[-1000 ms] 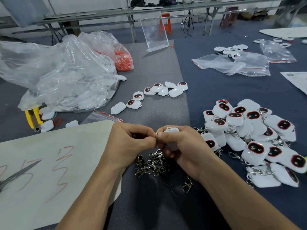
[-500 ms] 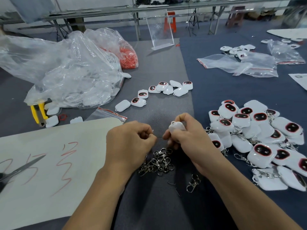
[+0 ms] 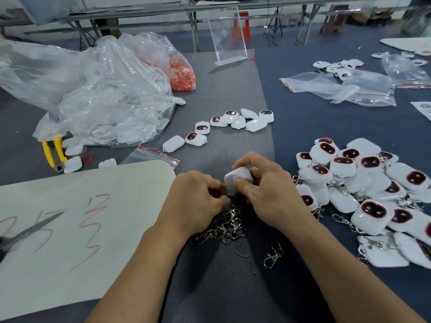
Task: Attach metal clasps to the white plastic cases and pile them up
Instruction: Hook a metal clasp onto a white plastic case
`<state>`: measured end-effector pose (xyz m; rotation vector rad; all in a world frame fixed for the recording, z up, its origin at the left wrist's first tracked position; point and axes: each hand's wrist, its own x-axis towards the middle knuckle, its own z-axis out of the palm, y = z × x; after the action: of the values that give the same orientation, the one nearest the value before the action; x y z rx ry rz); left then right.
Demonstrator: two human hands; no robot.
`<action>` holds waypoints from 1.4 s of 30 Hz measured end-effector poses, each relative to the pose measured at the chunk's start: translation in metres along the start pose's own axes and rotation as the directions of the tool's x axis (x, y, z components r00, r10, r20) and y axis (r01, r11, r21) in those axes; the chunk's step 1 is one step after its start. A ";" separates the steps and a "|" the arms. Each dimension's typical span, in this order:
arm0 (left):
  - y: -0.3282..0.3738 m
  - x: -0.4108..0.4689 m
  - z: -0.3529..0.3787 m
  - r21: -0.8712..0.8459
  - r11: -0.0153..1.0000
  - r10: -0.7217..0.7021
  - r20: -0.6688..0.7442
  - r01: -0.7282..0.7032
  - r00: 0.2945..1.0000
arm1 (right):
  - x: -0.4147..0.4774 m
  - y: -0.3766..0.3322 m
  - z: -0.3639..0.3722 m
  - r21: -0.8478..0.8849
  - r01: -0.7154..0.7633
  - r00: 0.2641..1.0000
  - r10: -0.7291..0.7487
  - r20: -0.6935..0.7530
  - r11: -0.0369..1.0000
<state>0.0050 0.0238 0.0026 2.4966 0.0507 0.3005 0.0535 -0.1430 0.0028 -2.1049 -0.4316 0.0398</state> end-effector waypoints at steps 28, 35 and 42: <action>-0.006 -0.007 -0.004 -0.113 0.987 -0.113 0.040 0.117 0.993 | 0.002 -0.002 0.002 -0.050 0.016 0.994 -0.010 0.113 0.999; -0.001 -0.013 -0.007 -0.088 0.990 -0.113 0.002 0.113 0.994 | 0.001 -0.007 0.003 -0.049 0.001 0.993 0.005 0.118 0.999; 0.007 -0.013 -0.006 -0.070 0.991 -0.123 -0.108 0.116 0.987 | -0.002 -0.001 0.005 0.260 -0.175 0.971 0.124 0.202 0.950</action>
<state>-0.0096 0.0206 0.0088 2.3998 0.2326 0.3852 0.0506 -0.1392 0.0004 -1.8592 -0.3509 0.3665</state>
